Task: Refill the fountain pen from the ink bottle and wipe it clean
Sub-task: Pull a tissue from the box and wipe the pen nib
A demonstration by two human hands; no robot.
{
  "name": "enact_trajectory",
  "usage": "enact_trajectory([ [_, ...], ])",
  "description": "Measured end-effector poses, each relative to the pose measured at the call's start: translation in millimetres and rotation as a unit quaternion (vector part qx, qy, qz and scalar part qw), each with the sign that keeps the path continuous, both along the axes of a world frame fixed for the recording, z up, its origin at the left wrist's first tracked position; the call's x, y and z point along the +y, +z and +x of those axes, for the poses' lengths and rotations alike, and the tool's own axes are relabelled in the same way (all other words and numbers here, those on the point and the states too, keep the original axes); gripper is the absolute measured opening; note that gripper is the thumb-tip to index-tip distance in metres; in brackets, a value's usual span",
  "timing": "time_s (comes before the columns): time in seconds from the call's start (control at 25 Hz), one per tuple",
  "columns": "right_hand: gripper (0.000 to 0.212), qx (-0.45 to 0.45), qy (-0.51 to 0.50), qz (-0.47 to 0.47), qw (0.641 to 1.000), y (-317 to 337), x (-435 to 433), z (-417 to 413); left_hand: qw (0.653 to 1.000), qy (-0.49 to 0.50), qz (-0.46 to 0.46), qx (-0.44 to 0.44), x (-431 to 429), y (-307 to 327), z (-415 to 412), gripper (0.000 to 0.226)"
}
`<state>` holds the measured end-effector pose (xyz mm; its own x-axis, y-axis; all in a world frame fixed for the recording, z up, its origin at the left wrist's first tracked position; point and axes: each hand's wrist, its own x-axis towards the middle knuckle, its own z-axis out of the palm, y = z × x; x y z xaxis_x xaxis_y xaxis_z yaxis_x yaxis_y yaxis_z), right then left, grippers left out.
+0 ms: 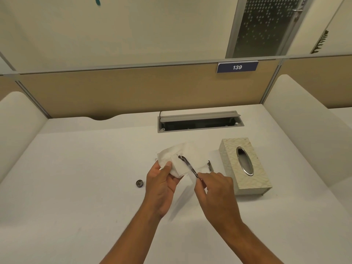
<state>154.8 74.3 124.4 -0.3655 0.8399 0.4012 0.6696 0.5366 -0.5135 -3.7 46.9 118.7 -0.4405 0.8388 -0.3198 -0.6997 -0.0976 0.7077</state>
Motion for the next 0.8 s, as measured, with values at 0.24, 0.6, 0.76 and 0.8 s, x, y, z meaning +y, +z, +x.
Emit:
enact_trajectory([
  [0.24, 0.011, -0.005, 0.012, -0.037, 0.999, -3.5, -9.3, 6.6, 1.0, 0.023, 0.007, -0.003, 3.2, 4.1, -2.1, 0.029],
  [0.6, 0.031, 0.137, 0.029, -0.181, 0.973, 20.5, 0.7, -11.0, 1.0, 0.007, -0.002, 0.018, 0.8, 1.2, 3.5, 0.03],
  [0.76, 0.035, 0.087, 0.036, -0.177, 0.98, 9.5, -0.4, -13.1, 1.0, 0.013, 0.001, 0.012, 1.3, 3.8, 1.5, 0.03],
  [0.8, 0.036, 0.078, 0.037, -0.171, 0.981, 7.8, -1.0, -11.6, 1.0, 0.017, -0.002, 0.015, 1.3, 3.6, -0.3, 0.029],
])
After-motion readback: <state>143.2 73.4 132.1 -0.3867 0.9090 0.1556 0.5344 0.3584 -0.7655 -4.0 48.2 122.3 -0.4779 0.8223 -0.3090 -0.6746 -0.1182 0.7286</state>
